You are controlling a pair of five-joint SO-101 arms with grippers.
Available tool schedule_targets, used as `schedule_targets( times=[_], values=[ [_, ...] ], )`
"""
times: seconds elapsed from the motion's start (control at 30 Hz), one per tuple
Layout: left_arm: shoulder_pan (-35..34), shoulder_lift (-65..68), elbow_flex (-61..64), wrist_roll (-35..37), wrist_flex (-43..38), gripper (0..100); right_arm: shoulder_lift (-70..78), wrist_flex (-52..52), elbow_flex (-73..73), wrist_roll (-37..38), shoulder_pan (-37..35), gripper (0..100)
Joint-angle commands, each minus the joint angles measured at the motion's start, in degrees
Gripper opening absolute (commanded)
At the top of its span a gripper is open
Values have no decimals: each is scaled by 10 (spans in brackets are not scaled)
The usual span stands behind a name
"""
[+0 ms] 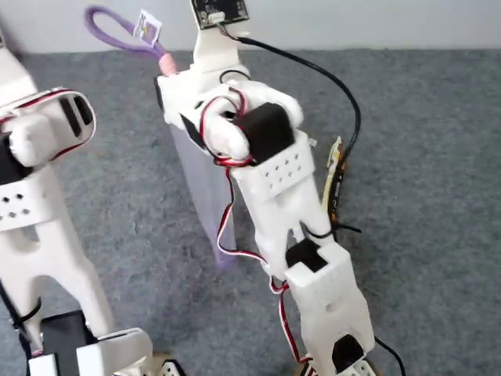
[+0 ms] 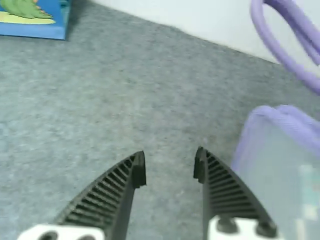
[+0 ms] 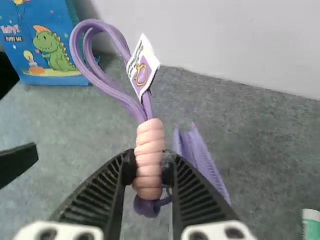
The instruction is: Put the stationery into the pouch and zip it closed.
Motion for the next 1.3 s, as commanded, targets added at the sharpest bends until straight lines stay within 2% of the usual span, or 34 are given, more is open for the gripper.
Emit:
schedule_targets(
  times=[0.0, 0.17, 0.37, 0.47, 0.57, 0.7, 0.83, 1.0, 1.27],
  values=[
    [-25, -8, -7, -22, 4, 173, 7, -25, -9, -22, -4, 8],
    [-33, -24, -7, -43, 40, 173, 18, -50, -7, -22, -31, 8],
    [32, -83, 13, -44, 43, 173, 51, -128, -7, -22, -44, 8],
    [75, -116, 64, -44, 42, 164, 66, -182, -8, -21, -42, 8],
    [107, -139, 125, -43, 40, 110, 74, -222, -8, -21, -40, 8],
    [120, -146, 211, -25, 18, 18, 76, -230, -7, -21, -41, 8],
    [120, -149, 291, -9, -27, 15, 76, -230, -5, -21, -41, 8],
    [159, -150, 338, 44, -36, 14, 78, -229, -3, -21, -41, 8],
    [230, -150, 341, 192, -41, 13, 97, -234, 1, -23, -28, 8]
  ],
)
